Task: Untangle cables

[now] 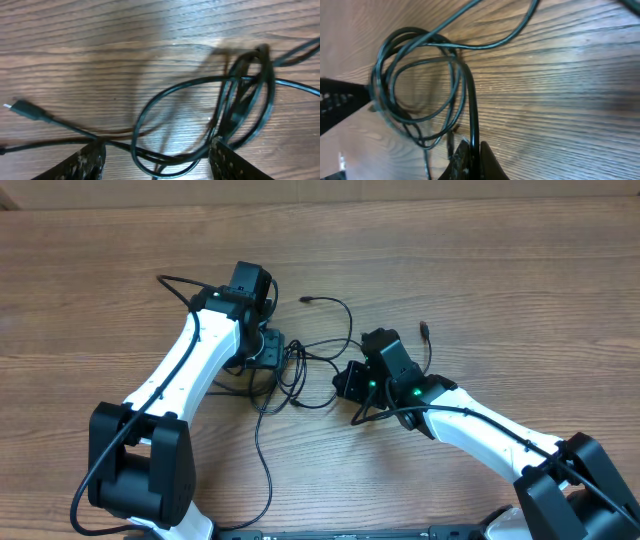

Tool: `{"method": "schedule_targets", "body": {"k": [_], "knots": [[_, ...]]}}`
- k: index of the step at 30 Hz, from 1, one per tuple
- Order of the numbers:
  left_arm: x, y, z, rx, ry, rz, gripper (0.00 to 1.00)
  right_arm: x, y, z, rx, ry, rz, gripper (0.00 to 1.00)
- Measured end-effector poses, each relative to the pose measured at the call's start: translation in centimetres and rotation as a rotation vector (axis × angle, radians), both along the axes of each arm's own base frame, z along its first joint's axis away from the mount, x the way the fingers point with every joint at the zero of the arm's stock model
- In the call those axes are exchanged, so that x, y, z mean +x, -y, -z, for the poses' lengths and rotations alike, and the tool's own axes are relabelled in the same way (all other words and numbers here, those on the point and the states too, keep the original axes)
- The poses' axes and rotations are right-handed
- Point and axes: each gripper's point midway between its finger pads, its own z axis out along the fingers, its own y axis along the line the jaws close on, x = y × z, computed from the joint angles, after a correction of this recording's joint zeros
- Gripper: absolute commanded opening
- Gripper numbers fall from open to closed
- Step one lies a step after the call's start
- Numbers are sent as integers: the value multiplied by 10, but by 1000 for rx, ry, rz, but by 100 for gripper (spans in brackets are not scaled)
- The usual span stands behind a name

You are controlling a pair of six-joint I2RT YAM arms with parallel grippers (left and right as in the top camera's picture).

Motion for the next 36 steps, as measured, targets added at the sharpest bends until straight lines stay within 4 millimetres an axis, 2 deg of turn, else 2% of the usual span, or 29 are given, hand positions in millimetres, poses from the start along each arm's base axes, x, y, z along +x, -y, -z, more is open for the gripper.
{"method": "schedule_targets", "body": {"k": [3, 7, 12, 13, 16, 20, 24, 27, 36], "knots": [[-1, -4, 1, 21, -6, -24, 62, 0, 4, 3, -21, -2, 6, 4], [-2, -11, 4, 55, -15, -68, 74, -1, 8, 6, -46, -5, 15, 4], [-2, -12, 5, 62, -15, -86, 77, 0, 9, 6, -53, 2, 17, 4], [-2, -12, 5, 61, -15, -88, 75, 0, 9, 6, -54, 1, 17, 4], [-1, -8, 5, 40, -12, -80, 61, 0, 8, 6, -53, 6, 6, 4], [3, 6, 4, -41, -4, -34, 51, -1, 6, 5, -47, 15, -19, 4], [7, 19, 0, -159, -3, -10, 53, -2, 5, 4, -45, 17, -31, 4], [9, 28, -5, -266, -8, 13, 59, 0, 2, 3, -34, 28, -43, 4], [4, 48, -12, -390, -21, 91, 55, 1, -21, 18, 47, 19, -127, 4]]}}
